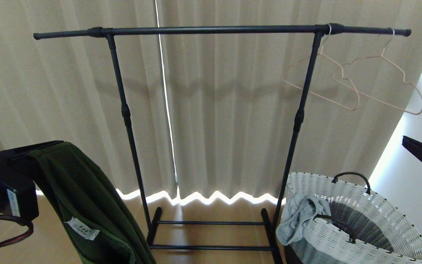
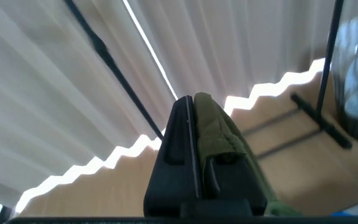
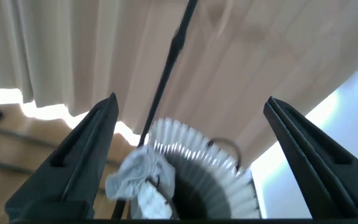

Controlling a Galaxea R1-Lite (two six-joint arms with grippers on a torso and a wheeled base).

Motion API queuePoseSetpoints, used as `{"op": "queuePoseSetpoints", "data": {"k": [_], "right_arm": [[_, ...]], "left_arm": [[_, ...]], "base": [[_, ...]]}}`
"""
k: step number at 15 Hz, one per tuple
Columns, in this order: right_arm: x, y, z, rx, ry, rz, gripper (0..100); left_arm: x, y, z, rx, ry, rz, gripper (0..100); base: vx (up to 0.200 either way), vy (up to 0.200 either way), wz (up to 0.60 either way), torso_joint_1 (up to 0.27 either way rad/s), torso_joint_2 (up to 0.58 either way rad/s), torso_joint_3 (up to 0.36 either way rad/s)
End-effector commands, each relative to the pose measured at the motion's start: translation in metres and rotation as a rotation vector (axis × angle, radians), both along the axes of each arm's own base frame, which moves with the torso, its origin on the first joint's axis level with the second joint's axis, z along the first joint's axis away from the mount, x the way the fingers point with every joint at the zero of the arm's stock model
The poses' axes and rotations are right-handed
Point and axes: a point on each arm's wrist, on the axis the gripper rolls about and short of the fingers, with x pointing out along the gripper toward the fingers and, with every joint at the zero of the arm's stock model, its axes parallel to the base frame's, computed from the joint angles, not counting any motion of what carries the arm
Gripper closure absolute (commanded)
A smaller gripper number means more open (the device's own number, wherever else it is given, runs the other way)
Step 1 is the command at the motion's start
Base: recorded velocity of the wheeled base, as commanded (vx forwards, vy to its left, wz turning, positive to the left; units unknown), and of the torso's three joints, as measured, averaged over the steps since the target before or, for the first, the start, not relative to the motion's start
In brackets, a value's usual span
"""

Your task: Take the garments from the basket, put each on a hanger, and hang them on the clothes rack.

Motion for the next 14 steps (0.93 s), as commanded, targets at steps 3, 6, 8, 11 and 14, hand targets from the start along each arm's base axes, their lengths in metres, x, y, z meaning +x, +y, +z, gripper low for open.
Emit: {"op": "queuePoseSetpoints", "data": {"k": [3, 6, 8, 11, 14], "right_arm": [[0.0003, 0.0001, -0.0017, -0.002, 0.009, 0.002, 0], [0.0003, 0.0001, -0.0021, 0.000, 0.010, 0.002, 0], [0.0002, 0.0002, -0.0035, -0.001, 0.015, 0.003, 0], [0.0006, 0.0002, -0.0032, -0.002, 0.015, 0.003, 0], [0.0006, 0.0002, -0.0032, -0.003, 0.015, 0.000, 0]], "left_arm": [[-0.0012, 0.0007, -0.0067, 0.051, 0.009, -0.008, 100], [-0.0015, 0.0010, -0.0061, 0.048, 0.007, -0.007, 100], [-0.0015, 0.0010, -0.0061, 0.048, 0.007, -0.007, 100], [-0.0018, 0.0011, -0.0059, 0.048, 0.005, -0.009, 100], [-0.0021, 0.0014, -0.0065, 0.048, 0.007, -0.009, 100]], "base": [[0.000, 0.000, 0.00, 0.079, -0.52, -0.256], [0.000, 0.000, 0.00, 0.329, -0.49, -0.256], [0.000, 0.000, 0.00, 0.222, -0.36, -0.193], [0.000, 0.000, 0.00, 0.049, -0.08, -0.036], [0.000, 0.000, 0.00, 0.000, 0.00, 0.000]]}}
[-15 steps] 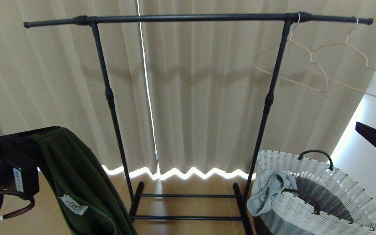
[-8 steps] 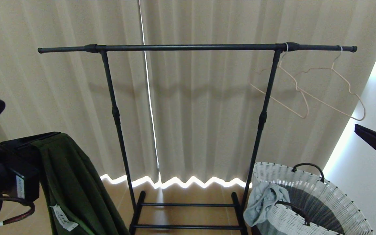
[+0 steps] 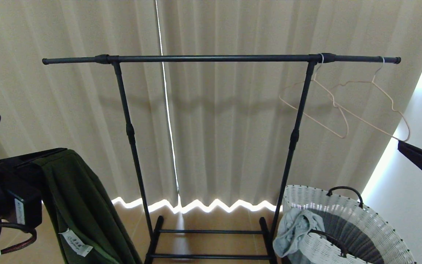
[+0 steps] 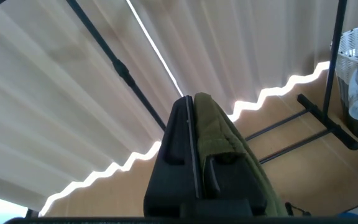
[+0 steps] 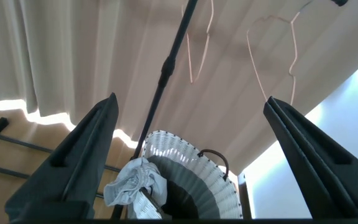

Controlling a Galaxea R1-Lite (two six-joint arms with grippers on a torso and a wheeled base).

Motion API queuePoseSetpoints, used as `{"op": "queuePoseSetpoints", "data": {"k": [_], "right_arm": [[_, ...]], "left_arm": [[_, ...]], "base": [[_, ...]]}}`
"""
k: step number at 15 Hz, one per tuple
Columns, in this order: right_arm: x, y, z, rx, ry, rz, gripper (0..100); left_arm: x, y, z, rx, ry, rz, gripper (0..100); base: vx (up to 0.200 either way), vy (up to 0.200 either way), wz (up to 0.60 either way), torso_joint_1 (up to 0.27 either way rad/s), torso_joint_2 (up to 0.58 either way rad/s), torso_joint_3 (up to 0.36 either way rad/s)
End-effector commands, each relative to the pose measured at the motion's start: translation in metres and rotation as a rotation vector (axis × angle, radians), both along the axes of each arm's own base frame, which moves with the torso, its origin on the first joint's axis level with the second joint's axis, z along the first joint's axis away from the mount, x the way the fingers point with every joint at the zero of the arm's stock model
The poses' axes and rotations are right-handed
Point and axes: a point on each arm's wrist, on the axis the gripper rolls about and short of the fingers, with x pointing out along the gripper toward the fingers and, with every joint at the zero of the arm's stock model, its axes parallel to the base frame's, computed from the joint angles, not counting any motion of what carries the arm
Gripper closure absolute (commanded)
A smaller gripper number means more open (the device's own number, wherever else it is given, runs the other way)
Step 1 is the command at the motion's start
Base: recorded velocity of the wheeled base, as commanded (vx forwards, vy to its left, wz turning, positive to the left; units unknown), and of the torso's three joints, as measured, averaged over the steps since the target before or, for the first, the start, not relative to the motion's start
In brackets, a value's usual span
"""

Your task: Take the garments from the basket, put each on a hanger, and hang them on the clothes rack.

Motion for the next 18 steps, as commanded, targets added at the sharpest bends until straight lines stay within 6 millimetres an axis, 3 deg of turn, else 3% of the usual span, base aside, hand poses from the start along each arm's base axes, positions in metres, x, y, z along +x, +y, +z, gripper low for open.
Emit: {"op": "queuePoseSetpoints", "data": {"k": [1, 7, 15, 18], "right_arm": [[0.0007, 0.0002, 0.0002, -0.001, 0.000, 0.000, 0], [0.0015, 0.0002, -0.0007, -0.001, 0.004, 0.003, 0], [0.0048, 0.0009, -0.0025, -0.002, 0.018, 0.008, 0], [0.0048, 0.0009, -0.0030, -0.002, 0.020, 0.008, 0]], "left_arm": [[0.0003, -0.0002, -0.0003, 0.000, 0.001, 0.000, 100], [-0.0005, -0.0003, 0.0009, -0.008, -0.005, -0.002, 100], [0.0013, -0.0009, -0.0041, -0.041, -0.045, 0.003, 100], [0.0013, -0.0009, -0.0058, -0.038, -0.040, 0.002, 100]], "base": [[0.000, 0.000, 0.00, 0.080, -0.14, -0.080], [0.000, 0.000, 0.00, 0.164, -0.33, -0.176], [0.000, 0.000, 0.00, 0.005, -0.01, -0.005], [0.000, -0.200, 0.00, -0.001, 0.00, 0.001]]}}
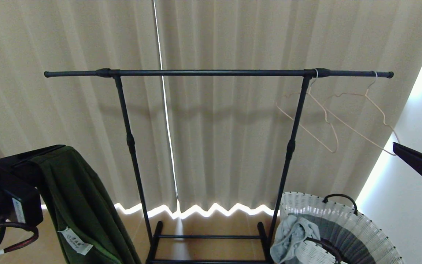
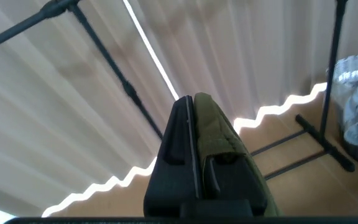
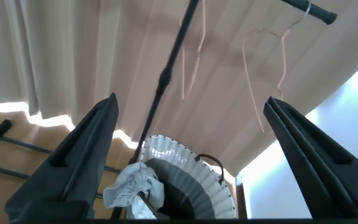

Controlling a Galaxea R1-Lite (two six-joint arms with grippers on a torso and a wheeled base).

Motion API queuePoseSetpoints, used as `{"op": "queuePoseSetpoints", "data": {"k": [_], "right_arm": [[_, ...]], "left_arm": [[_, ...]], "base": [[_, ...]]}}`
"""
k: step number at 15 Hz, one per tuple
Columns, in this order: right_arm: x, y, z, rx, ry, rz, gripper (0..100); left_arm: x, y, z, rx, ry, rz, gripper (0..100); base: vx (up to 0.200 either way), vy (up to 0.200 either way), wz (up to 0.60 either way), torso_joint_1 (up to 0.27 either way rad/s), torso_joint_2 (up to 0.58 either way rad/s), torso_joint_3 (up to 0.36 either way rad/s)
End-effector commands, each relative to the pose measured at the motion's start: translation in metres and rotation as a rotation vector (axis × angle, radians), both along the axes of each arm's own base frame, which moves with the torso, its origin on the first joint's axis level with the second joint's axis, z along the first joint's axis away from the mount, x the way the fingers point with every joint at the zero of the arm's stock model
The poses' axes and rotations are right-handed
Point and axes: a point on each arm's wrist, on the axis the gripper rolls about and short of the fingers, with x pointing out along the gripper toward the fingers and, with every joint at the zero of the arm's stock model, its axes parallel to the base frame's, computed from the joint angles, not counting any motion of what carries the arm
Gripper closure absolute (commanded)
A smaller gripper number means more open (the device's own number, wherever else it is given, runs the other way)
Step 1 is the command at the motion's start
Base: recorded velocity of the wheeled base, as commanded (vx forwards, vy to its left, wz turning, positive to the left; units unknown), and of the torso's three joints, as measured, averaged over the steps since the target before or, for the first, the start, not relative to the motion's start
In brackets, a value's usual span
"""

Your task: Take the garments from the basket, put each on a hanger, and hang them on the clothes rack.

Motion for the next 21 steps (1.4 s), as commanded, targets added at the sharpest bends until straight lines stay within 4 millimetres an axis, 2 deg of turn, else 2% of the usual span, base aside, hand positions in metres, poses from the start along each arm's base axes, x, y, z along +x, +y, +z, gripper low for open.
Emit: {"op": "queuePoseSetpoints", "data": {"k": [1, 12, 17, 21], "right_arm": [[0.000, 0.000, -0.001, -0.001, 0.004, 0.000, 0], [-0.001, 0.000, 0.000, 0.001, -0.002, -0.003, 0], [0.001, -0.014, -0.001, 0.008, 0.008, -0.103, 0], [0.001, -0.015, 0.000, 0.010, 0.007, -0.112, 0]], "left_arm": [[0.001, 0.000, -0.001, 0.003, 0.005, 0.000, 100], [0.001, -0.001, -0.001, 0.011, 0.006, -0.001, 100], [0.000, 0.000, -0.003, 0.013, 0.007, -0.001, 100], [0.003, -0.002, -0.004, 0.012, 0.020, 0.002, 100]], "base": [[0.000, -0.200, 0.00, 0.002, 0.00, 0.002], [0.000, -0.200, 0.00, 0.002, 0.00, 0.002], [0.000, 0.000, 0.00, 0.000, 0.00, 0.000], [0.000, 0.000, 0.00, 0.000, 0.00, 0.000]]}}
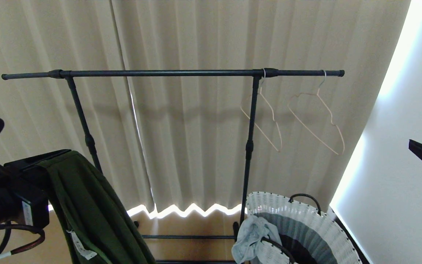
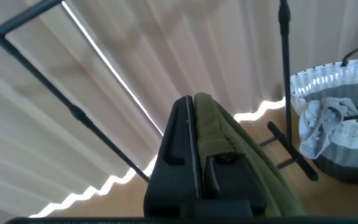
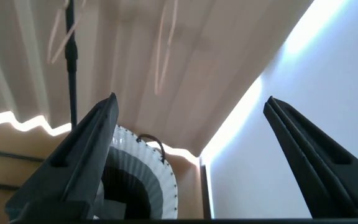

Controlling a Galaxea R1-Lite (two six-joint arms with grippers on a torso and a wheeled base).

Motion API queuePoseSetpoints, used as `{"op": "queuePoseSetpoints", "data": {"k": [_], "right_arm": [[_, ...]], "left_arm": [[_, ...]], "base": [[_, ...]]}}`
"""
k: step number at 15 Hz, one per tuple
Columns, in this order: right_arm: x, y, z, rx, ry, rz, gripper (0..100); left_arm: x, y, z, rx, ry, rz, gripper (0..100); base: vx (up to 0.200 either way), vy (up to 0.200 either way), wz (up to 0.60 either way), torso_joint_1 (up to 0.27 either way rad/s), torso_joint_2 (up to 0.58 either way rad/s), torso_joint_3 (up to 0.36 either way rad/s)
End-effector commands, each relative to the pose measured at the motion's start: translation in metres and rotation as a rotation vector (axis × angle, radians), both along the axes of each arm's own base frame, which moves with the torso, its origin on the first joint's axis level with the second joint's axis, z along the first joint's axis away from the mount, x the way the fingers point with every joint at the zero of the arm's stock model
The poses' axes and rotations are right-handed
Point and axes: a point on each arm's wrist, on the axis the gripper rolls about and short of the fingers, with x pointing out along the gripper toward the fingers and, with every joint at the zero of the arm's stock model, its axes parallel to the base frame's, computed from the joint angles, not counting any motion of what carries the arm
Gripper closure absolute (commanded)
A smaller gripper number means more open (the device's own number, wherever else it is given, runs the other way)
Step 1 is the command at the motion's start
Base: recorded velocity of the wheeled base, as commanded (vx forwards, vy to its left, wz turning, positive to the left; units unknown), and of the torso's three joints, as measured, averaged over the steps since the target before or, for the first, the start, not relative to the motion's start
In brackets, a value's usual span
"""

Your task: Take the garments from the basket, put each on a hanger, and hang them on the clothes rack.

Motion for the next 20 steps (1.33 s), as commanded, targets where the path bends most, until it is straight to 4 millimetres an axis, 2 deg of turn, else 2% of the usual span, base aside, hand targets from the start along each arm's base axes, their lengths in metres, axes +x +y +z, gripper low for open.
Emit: {"op": "queuePoseSetpoints", "data": {"k": [1, 11, 15, 18, 20], "right_arm": [[0.000, 0.000, 0.000, 0.000, 0.002, -0.002, 0], [0.006, 0.000, -0.003, 0.001, 0.024, -0.002, 0], [0.018, 0.000, -0.005, 0.001, 0.053, -0.002, 0], [0.033, -0.002, -0.003, 0.029, 0.109, -0.024, 0], [0.053, -0.008, 0.008, 0.113, 0.239, -0.081, 0]], "left_arm": [[0.002, -0.001, -0.001, 0.002, 0.006, 0.001, 100], [0.005, -0.004, -0.004, 0.013, 0.022, -0.001, 100], [0.010, -0.007, -0.006, 0.032, 0.038, -0.007, 100], [0.009, -0.008, -0.012, 0.046, 0.054, -0.015, 100], [0.009, -0.009, -0.016, 0.063, 0.065, -0.061, 100]], "base": [[0.000, 0.000, 0.00, 0.000, 0.00, 0.000], [0.200, 0.000, 0.00, 0.002, 0.00, 0.001], [0.200, 0.000, 0.00, 0.002, 0.00, 0.002], [0.000, 0.000, 0.00, 0.000, 0.00, 0.000], [0.000, 0.000, 0.00, 0.000, 0.00, 0.000]]}}
